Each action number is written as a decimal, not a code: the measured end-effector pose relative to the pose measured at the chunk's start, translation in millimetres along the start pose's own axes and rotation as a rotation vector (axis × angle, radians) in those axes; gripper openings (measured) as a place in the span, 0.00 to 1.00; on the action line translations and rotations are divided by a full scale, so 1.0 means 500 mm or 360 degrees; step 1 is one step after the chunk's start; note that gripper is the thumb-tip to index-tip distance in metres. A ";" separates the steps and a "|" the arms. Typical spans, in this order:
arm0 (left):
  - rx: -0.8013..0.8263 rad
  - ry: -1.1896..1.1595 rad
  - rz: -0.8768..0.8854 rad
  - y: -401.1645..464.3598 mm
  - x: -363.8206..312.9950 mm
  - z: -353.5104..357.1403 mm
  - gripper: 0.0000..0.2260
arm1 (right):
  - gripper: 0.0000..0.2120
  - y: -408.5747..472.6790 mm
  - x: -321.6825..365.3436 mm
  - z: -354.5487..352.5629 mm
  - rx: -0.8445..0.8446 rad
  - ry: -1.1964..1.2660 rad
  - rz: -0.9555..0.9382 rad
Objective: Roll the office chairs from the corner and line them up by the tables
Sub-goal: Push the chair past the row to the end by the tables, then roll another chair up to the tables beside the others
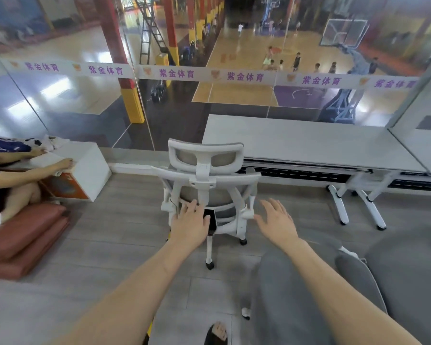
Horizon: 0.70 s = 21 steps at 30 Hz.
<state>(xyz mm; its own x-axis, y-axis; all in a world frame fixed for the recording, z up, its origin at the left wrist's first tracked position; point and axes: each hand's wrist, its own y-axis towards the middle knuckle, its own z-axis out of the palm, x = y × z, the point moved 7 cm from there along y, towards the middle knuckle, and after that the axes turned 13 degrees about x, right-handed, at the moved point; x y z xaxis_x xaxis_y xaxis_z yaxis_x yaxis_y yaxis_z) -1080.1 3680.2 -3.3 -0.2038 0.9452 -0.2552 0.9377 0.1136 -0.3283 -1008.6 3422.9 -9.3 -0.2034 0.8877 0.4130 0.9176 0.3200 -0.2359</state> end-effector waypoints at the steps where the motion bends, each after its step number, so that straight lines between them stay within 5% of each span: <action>1: -0.0040 0.0013 0.0040 -0.035 -0.022 0.009 0.23 | 0.27 -0.039 -0.012 -0.001 -0.0026 -0.0007 -0.0003; 12: -0.0170 0.0080 0.0345 -0.380 -0.280 0.125 0.19 | 0.20 -0.517 -0.216 -0.051 -0.0339 -0.0034 0.0099; 21: -0.0226 0.0072 0.0447 -0.454 -0.587 0.198 0.21 | 0.20 -0.688 -0.452 -0.189 -0.0522 -0.0037 -0.0092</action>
<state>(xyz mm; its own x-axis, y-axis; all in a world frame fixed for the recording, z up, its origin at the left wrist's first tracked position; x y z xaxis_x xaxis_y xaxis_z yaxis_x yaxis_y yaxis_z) -1260.9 3346.9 55.8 0.0787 0.9579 -0.2760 0.9861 -0.1154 -0.1193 -1245.8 3080.8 61.8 -0.2628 0.8796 0.3966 0.9645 0.2501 0.0846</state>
